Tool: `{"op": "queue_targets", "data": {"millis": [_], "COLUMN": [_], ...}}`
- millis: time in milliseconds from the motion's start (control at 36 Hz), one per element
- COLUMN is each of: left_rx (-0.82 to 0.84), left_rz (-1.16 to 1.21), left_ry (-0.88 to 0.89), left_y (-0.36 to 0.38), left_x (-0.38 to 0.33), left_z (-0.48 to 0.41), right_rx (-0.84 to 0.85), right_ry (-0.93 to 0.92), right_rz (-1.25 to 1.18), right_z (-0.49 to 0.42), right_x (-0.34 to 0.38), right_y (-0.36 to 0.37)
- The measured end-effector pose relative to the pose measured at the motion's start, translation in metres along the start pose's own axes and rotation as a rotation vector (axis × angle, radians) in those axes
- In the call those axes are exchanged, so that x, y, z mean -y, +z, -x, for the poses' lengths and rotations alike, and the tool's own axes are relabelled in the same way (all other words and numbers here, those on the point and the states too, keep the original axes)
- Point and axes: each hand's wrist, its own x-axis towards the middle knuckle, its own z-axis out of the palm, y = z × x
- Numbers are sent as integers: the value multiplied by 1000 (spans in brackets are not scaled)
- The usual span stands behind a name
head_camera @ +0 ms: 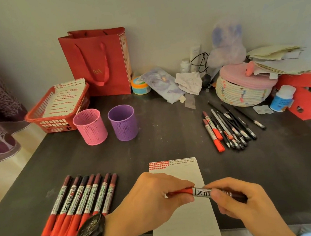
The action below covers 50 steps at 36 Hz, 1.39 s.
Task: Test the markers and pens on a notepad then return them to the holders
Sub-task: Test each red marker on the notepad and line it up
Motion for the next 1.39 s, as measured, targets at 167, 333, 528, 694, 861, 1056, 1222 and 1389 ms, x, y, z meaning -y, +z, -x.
{"op": "queue_targets", "data": {"millis": [167, 333, 528, 694, 861, 1056, 1222, 1389], "left_rx": [13, 19, -36, -178, -165, -221, -267, -219], "left_rz": [51, 102, 106, 82, 289, 379, 486, 477], "left_ry": [-61, -116, -95, -64, -137, -281, -313, -235], "left_y": [-4, -19, -27, -24, -28, -32, -9, -4], "left_x": [10, 14, 17, 12, 10, 13, 7, -7], "left_z": [14, 28, 44, 54, 46, 18, 14, -2], "right_rx": [13, 4, 54, 73, 62, 21, -108, -141], "right_ry": [18, -93, -172, -149, -105, -58, 31, 62], "right_rz": [-55, -79, -52, -136, -222, -235, -439, -601], "right_z": [1, 1, -9, -19, -22, -17, 1, 15], "right_x": [-6, 1, 8, 8, 6, 2, -9, -13], "right_y": [19, 43, 59, 64, 64, 74, 81, 80]}}
